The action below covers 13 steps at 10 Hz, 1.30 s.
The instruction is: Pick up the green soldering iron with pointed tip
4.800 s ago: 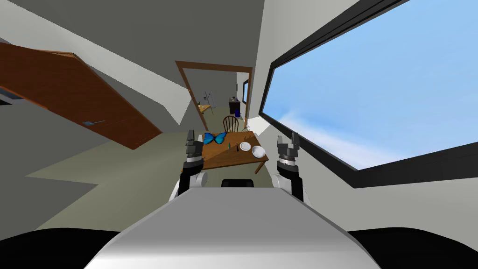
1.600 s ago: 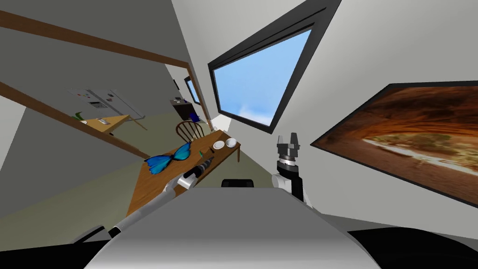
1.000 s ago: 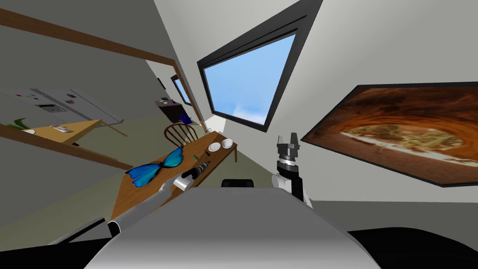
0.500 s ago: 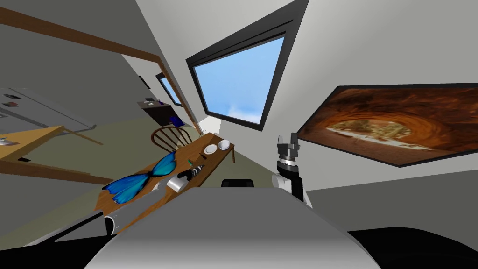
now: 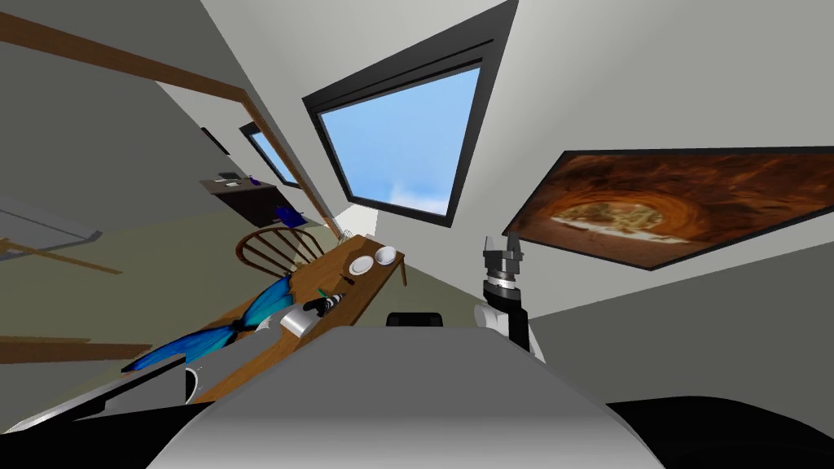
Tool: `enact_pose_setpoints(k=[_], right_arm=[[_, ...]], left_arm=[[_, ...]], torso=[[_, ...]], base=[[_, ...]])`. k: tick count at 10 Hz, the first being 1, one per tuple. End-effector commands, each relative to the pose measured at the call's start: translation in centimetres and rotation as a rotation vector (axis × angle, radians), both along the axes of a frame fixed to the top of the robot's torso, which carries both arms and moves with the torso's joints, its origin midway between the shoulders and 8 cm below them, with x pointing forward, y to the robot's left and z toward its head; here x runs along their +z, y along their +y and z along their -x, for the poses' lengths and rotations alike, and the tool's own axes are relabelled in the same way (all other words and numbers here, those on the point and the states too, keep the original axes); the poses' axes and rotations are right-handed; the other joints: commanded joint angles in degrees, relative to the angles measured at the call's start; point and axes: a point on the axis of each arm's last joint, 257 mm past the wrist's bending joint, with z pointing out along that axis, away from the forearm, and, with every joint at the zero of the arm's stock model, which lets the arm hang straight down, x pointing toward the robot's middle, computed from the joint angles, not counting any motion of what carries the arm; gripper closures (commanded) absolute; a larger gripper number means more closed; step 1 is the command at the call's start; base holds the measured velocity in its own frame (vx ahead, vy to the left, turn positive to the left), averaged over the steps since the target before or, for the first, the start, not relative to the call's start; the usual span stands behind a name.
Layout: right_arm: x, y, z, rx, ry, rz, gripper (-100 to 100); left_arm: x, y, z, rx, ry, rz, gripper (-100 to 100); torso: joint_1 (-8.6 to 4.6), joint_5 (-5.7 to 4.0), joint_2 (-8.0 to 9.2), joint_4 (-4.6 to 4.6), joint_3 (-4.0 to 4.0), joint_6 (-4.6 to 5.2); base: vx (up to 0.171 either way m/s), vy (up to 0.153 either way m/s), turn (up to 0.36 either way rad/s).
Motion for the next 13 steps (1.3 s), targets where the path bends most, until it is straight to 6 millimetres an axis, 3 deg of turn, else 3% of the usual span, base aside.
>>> enact_pose_setpoints(k=[1, 4, 5, 8, 9, 10, 11, 13], right_arm=[[0.0, 0.0, 0.0, 0.000, 0.000, 0.000, 0], [0.0, 0.0, 0.0, 0.000, 0.000, 0.000, 0], [0.0, 0.0, 0.0, 0.000, 0.000, 0.000, 0], [0.0, 0.0, 0.0, 0.000, 0.000, 0.000, 0], [0.0, 0.0, 0.0, 0.000, 0.000, 0.000, 0], [0.0, 0.0, 0.0, 0.000, 0.000, 0.000, 0], [0.0, 0.0, 0.0, 0.000, 0.000, 0.000, 0], [0.0, 0.0, 0.0, 0.000, 0.000, 0.000, 0]], left_arm=[[0.1, 2.5, 1.5, 0.017, 0.040, -0.042, -100], [0.1, 6.8, 4.5, 0.050, 0.124, -0.127, -100], [0.1, 6.8, 4.5, 0.050, 0.124, -0.127, -100], [-0.1, 9.4, 7.2, 0.071, 0.190, -0.182, -100], [0.0, 8.7, 6.4, 0.063, 0.173, -0.170, -100], [0.0, 8.8, 6.6, 0.066, 0.177, -0.172, 0], [-0.8, 8.5, 6.8, 0.069, 0.174, -0.173, -100], [-1.6, 8.1, 7.1, 0.073, 0.173, -0.173, -100]], torso=[[0.00, 0.00, 0.00, 0.00, 0.00, 0.00], [0.04, 0.00, -0.08, -0.02, -0.04, 0.01], [0.07, 0.02, -0.12, -0.02, -0.07, 0.05], [-0.06, 0.00, -0.02, 0.00, -0.01, 0.02], [-0.04, 0.00, -0.03, -0.01, -0.02, 0.02], [-0.10, 0.00, 0.01, 0.00, 0.00, -0.01], [-0.15, -0.02, 0.05, 0.01, 0.03, -0.01], [0.01, 0.02, 0.02, 0.00, 0.01, -0.01]], base=[[0.030, 0.027, -0.102], [0.050, 0.049, -0.209], [0.036, 0.041, -0.058], [0.025, 0.028, -0.108], [0.015, 0.019, -0.028], [0.000, 0.000, 0.000], [0.019, 0.031, -0.032], [0.017, 0.057, -0.032]])
